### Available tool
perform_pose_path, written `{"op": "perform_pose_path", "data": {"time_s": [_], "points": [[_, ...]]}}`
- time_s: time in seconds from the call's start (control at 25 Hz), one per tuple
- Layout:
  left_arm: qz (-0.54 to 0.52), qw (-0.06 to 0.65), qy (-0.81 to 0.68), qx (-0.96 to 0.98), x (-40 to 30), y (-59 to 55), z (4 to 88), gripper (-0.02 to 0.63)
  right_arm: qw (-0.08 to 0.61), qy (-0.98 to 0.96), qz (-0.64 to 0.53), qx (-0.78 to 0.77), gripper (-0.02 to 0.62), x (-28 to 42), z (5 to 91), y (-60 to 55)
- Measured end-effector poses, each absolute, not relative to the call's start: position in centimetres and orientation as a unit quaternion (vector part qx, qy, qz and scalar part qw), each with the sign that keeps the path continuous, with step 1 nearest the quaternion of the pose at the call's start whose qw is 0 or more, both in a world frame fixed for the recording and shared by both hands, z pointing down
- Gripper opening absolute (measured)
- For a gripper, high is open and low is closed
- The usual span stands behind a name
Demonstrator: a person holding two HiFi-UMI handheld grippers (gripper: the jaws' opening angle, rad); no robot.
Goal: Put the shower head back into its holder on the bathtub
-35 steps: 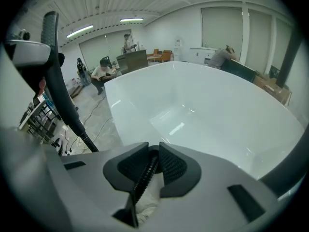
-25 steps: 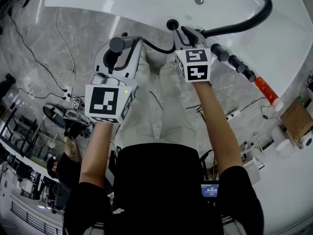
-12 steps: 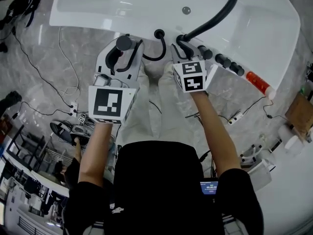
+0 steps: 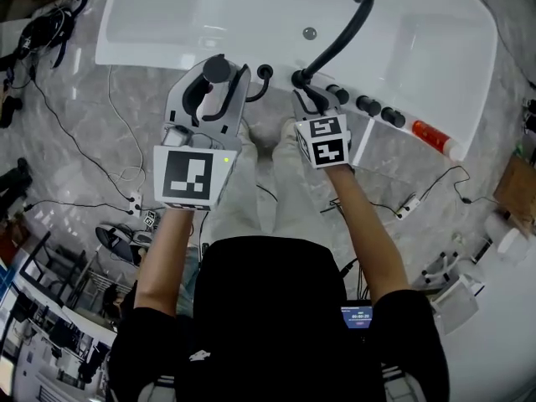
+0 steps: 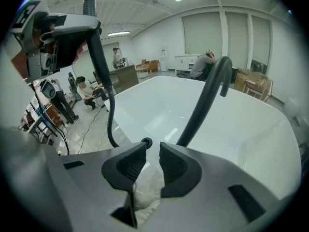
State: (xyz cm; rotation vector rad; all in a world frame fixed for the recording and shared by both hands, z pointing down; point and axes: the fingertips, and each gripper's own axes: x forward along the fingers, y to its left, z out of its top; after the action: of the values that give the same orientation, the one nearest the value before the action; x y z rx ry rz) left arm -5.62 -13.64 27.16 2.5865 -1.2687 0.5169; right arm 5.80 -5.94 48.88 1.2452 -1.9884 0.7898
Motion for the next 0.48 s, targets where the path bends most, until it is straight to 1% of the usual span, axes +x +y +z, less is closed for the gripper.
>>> {"op": "perform_pose_path", "data": {"time_s": [0.24, 0.48], "points": [[0.161, 0.102, -0.422, 0.886, -4.1, -14.0, 25.7, 0.144, 0.319, -0.755, 0.304, 0.486, 0.095, 6.4, 47.8, -5.9], [0.162, 0.146, -0.404, 0.888, -2.7, -13.3, 27.7, 0.144, 0.318, -0.747, 0.317, 0.490, 0.094, 6.7, 48.4, -5.3]]}}
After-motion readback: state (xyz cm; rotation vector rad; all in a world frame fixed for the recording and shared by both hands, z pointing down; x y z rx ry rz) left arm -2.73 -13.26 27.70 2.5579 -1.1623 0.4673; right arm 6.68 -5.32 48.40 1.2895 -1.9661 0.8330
